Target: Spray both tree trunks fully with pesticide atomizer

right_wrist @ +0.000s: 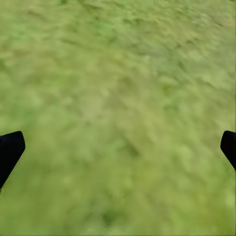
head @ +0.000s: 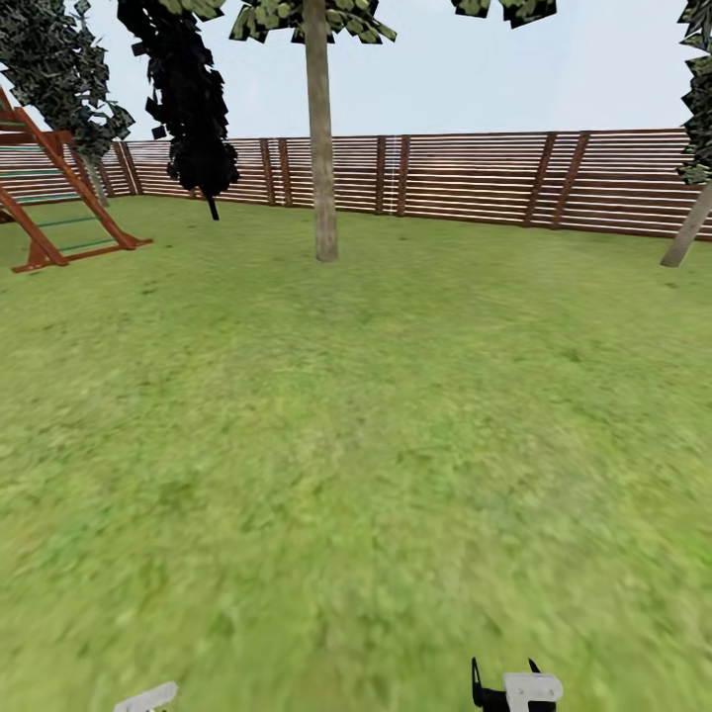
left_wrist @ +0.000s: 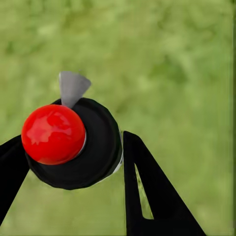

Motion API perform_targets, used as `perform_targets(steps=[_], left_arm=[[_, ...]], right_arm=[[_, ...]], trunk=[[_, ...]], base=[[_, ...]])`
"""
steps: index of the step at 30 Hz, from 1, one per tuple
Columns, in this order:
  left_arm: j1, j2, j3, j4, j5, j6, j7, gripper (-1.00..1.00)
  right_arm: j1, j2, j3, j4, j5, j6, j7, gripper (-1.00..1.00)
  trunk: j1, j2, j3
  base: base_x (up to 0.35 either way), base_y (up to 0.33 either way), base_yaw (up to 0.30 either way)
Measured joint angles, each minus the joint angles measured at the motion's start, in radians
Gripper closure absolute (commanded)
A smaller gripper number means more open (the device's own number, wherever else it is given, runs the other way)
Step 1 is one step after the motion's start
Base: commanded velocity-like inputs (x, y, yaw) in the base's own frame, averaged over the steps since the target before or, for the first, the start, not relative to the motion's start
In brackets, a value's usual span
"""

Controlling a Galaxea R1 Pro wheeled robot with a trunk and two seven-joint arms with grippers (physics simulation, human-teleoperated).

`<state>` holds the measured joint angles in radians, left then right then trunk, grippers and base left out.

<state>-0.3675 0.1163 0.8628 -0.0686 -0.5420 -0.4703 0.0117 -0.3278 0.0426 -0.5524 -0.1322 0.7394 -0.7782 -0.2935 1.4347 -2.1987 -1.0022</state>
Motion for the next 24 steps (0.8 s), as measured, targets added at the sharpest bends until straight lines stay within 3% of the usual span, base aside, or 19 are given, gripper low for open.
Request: perform_targets(steps=[24], left_arm=[[0.0,0.0,0.0,0.0,0.0,0.0,0.0,1.0]], right_arm=[[0.0,0.0,0.0,0.0,0.0,0.0,0.0,-1.0]], trunk=[[0.0,0.0,0.0]], base=[[0.338,0.0,0.03]])
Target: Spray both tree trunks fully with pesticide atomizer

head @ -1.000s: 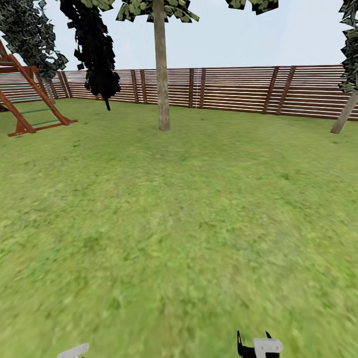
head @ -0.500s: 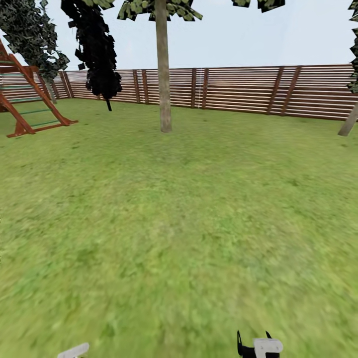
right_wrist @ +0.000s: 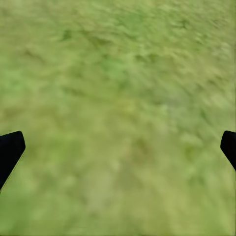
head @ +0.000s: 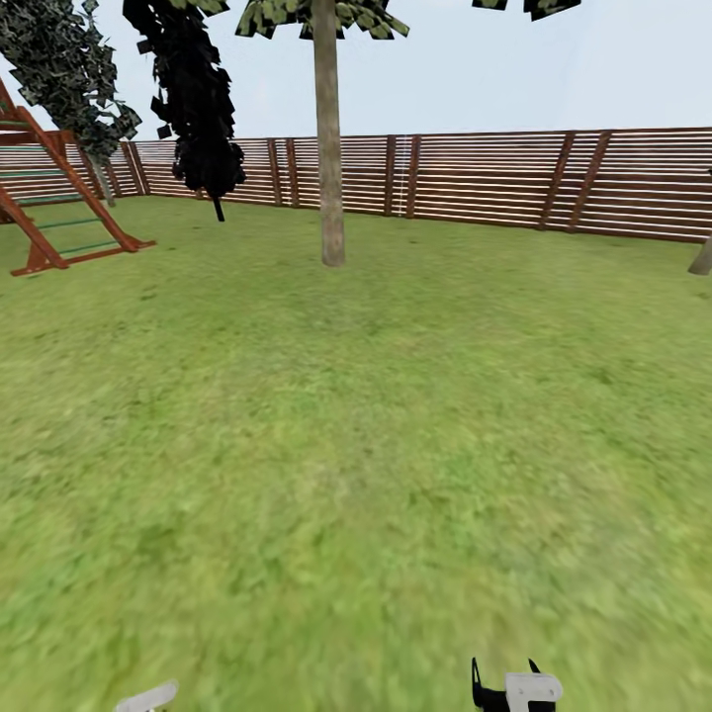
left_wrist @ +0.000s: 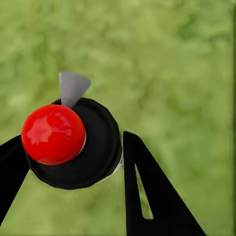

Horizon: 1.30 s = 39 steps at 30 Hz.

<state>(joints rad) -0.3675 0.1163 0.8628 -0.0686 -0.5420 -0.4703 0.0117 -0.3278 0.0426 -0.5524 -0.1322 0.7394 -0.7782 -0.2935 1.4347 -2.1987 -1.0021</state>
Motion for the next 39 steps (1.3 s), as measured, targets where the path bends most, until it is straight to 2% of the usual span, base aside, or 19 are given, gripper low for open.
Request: perform_targets(steps=[39], left_arm=[[0.0,0.0,0.0,0.0,0.0,0.0,0.0,1.0]], right_arm=[[0.0,0.002,0.0,0.0,0.0,0.0,0.0,-1.0]], trunk=[[0.0,0.0,0.0]], base=[[0.338,0.0,0.0]])
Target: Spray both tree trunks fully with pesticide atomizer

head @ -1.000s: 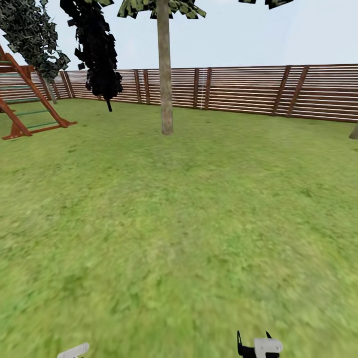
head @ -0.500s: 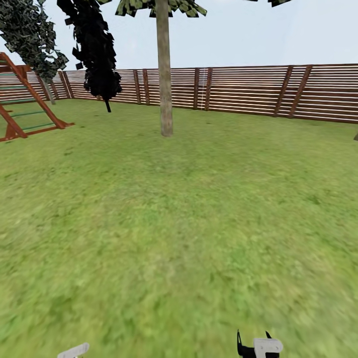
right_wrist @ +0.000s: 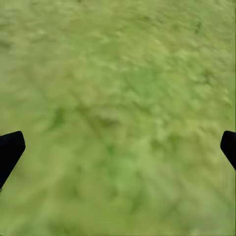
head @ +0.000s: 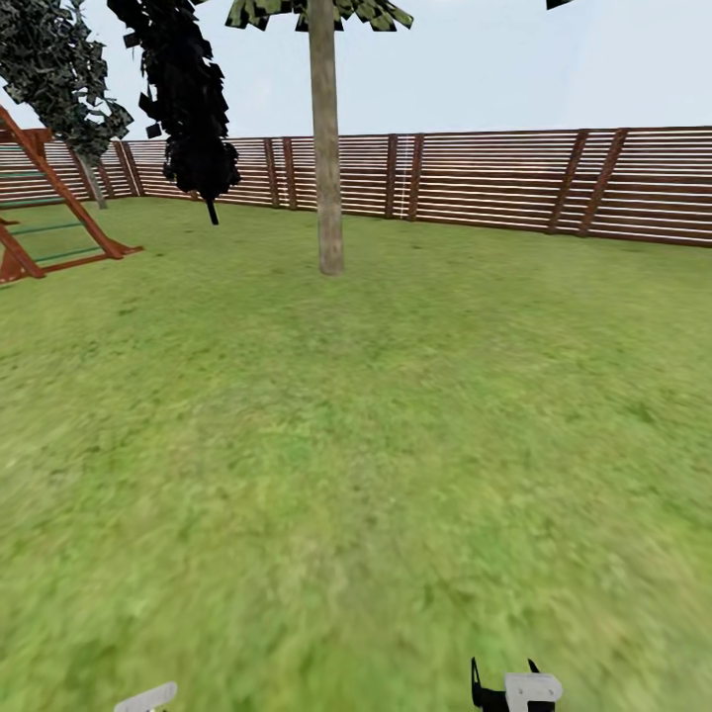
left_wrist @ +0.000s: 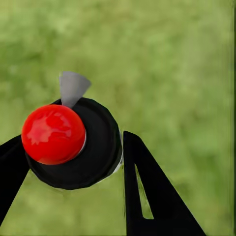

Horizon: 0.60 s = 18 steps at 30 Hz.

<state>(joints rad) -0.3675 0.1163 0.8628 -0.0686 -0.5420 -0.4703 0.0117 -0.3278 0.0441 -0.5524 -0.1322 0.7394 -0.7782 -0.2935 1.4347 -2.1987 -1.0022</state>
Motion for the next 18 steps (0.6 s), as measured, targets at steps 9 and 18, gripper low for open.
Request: perform_targets(steps=[9,18], left_arm=[[0.0,0.0,0.0,0.0,0.0,0.0,0.0,1.0],[0.0,0.0,0.0,0.0,0.0,0.0,0.0,1.0]], right_arm=[[0.0,0.0,0.0,0.0,0.0,0.0,0.0,-1.0],[0.0,0.0,0.0,0.0,0.0,0.0,0.0,-1.0]], trunk=[[0.0,0.0,0.0],[0.0,0.0,0.0]], base=[[0.338,0.0,0.083],[0.338,0.0,0.007]])
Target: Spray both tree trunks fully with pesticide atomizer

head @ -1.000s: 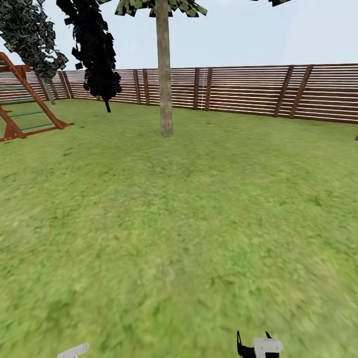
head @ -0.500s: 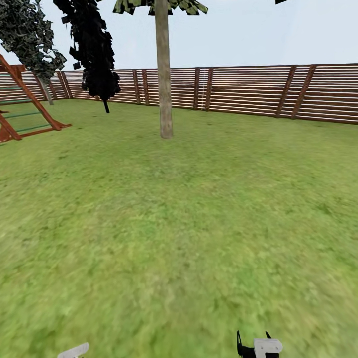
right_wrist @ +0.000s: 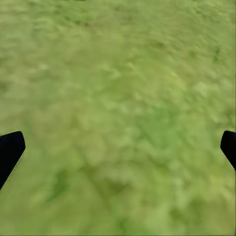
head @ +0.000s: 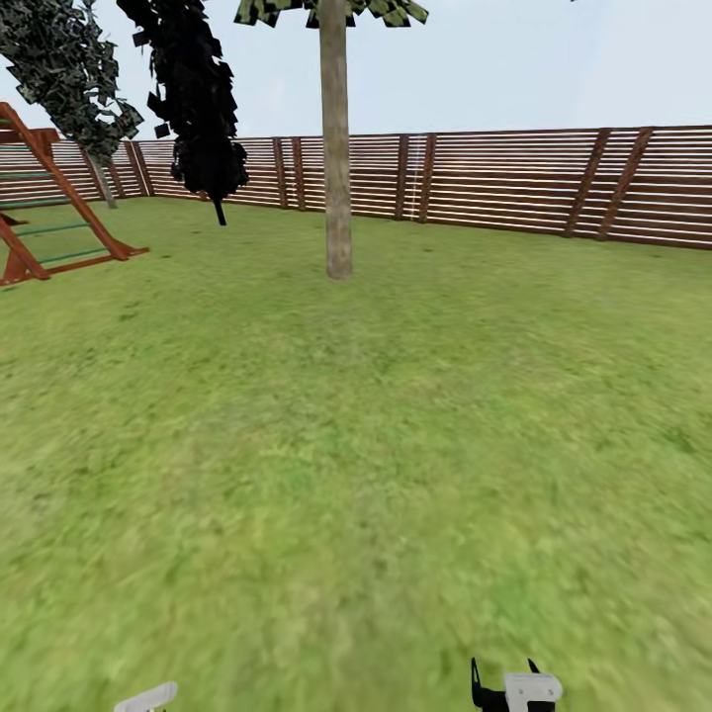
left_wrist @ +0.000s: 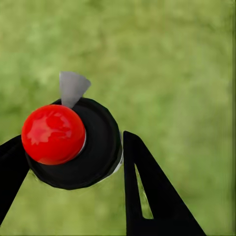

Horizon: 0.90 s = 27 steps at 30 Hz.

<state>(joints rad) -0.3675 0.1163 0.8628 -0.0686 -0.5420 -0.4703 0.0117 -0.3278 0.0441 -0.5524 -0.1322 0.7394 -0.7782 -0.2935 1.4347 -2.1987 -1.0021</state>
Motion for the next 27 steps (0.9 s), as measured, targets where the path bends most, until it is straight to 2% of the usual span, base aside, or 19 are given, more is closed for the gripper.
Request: perform_targets(steps=[27], left_arm=[[0.0,0.0,0.0,0.0,0.0,0.0,0.0,1.0]], right_arm=[[0.0,0.0,0.0,0.0,0.0,0.0,0.0,-1.0]], trunk=[[0.0,0.0,0.0]], base=[[0.338,0.0,0.0]])
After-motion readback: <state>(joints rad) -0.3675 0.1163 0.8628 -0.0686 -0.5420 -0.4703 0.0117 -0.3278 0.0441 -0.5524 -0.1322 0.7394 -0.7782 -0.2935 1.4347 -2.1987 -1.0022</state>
